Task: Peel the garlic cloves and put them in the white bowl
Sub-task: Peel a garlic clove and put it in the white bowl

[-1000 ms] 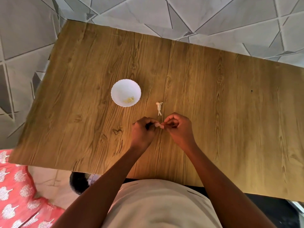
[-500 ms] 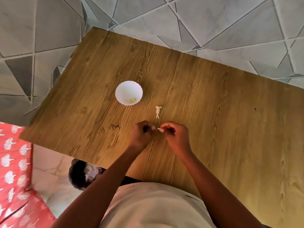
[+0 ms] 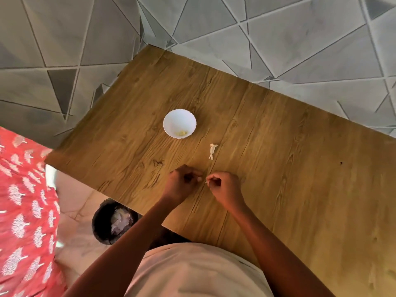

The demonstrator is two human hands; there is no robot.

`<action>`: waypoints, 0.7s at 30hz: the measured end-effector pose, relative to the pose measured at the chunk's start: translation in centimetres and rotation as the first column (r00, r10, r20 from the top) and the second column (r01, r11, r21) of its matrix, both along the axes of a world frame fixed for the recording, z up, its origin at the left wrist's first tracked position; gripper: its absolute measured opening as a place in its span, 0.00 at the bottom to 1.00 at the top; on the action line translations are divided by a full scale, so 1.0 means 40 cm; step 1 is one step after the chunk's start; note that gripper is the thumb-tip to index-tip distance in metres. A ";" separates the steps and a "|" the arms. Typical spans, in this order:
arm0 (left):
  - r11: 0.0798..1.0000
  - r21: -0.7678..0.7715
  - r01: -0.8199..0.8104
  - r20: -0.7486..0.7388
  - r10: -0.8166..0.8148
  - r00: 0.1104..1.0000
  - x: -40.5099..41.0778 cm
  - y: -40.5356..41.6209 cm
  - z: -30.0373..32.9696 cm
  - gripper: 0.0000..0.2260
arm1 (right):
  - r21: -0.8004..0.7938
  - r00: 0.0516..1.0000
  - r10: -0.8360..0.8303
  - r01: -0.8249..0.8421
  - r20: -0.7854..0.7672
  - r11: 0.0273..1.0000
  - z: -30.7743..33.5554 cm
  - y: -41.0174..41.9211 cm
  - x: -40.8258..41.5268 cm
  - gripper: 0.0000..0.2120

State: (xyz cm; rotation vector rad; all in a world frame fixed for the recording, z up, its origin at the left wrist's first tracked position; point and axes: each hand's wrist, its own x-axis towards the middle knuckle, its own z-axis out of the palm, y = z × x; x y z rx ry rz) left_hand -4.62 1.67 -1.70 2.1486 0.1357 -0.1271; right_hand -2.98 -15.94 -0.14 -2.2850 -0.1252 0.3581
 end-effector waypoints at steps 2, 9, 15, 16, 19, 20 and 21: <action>0.994 0.058 0.087 0.050 -0.090 0.995 -0.001 0.014 -0.003 0.06 | 0.010 1.000 -0.022 0.022 -0.008 1.000 0.003 0.004 -0.005 0.06; 0.941 0.178 0.290 0.135 -0.315 0.940 0.011 0.036 -0.025 0.08 | -0.052 0.984 -0.161 0.157 -0.077 0.986 0.010 0.038 -0.001 0.04; 0.951 0.046 0.305 0.129 -0.309 0.942 0.034 0.052 -0.043 0.08 | -0.125 0.964 -0.228 0.211 -0.138 0.969 0.028 0.060 0.024 0.04; 0.947 0.048 0.317 0.135 -0.321 0.937 0.033 0.053 -0.046 0.08 | -0.137 0.962 -0.231 0.211 -0.147 0.968 0.026 0.063 0.027 0.03; 0.943 0.030 0.330 0.151 -0.331 0.931 0.036 0.057 -0.051 0.09 | -0.207 0.966 -0.228 0.200 -0.122 0.958 0.016 0.075 0.032 0.01; 0.943 0.020 0.331 0.152 -0.330 0.932 0.037 0.057 -0.052 0.09 | -0.224 0.967 -0.232 0.205 -0.103 0.953 0.006 0.078 0.033 0.01; 0.944 0.017 0.329 0.153 -0.328 0.932 0.038 0.057 -0.052 0.09 | -0.243 0.968 -0.233 0.206 -0.088 0.948 0.001 0.082 0.034 0.02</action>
